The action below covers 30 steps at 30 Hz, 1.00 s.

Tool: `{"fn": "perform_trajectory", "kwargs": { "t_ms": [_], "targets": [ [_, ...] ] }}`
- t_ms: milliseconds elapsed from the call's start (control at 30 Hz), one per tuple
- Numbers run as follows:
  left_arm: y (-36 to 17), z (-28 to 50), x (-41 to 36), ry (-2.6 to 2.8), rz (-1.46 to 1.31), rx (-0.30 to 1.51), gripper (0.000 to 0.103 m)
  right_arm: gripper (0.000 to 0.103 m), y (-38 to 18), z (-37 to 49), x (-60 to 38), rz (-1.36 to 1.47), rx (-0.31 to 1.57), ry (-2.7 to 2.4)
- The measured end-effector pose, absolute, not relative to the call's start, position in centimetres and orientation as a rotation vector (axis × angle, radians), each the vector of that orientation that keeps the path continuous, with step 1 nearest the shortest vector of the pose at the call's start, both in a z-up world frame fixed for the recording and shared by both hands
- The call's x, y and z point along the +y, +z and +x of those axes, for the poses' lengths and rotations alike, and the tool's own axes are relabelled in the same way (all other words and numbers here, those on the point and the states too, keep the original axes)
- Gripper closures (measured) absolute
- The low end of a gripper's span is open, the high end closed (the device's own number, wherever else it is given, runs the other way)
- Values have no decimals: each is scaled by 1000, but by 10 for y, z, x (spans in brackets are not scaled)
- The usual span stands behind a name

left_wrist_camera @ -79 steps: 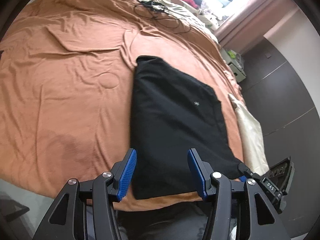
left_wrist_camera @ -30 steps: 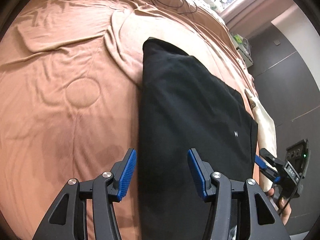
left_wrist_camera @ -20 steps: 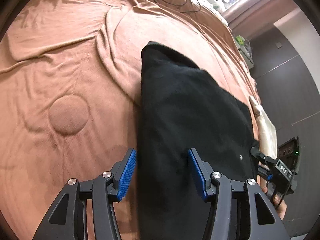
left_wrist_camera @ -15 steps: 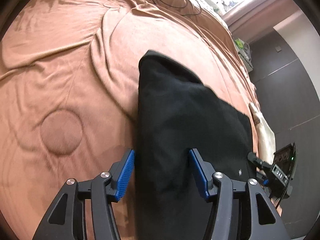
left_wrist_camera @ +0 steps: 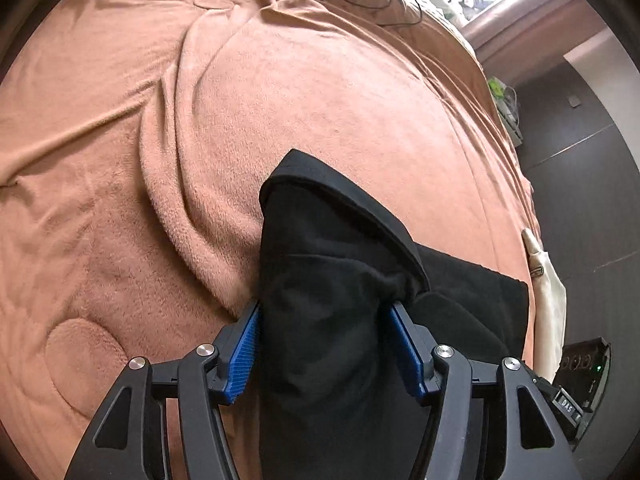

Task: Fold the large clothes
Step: 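Grasp the folded shirt edge with left gripper while right gripper grips beside it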

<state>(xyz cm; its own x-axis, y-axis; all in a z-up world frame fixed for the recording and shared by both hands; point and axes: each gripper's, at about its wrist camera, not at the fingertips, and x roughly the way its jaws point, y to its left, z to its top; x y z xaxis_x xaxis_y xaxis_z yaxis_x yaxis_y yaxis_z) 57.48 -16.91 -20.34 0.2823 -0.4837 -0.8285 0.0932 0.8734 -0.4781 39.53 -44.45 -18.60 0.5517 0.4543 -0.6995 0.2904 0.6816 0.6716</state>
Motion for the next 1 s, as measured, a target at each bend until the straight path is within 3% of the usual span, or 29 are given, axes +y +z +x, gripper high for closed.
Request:
{"fn": "perform_trajectory", "kwargs": {
  "t_ms": [167, 300, 667, 700, 767, 833, 1000],
  "targets": [
    [-190, 566, -162, -394, -353, 1224, 40, 44, -189, 391, -447, 922, 1036, 166],
    [-188, 548, -152, -413, -366, 1237, 40, 31, -188, 388, -444, 944, 1047, 225],
    [-198, 530, -146, -443, -416, 1247, 40, 30, -199, 417, -424, 955, 1092, 337],
    [-201, 533, -147, -444, -426, 1250, 40, 32, -200, 420, -423, 960, 1092, 345],
    [-203, 535, -150, -447, -438, 1250, 42, 47, -201, 421, -423, 955, 1099, 337],
    [-203, 535, -153, -435, -439, 1245, 44, 69, -203, 421, -422, 955, 1104, 344],
    [-192, 528, -155, -430, -426, 1220, 55, 86, -183, 415, -416, 917, 1048, 358]
  ]
}}
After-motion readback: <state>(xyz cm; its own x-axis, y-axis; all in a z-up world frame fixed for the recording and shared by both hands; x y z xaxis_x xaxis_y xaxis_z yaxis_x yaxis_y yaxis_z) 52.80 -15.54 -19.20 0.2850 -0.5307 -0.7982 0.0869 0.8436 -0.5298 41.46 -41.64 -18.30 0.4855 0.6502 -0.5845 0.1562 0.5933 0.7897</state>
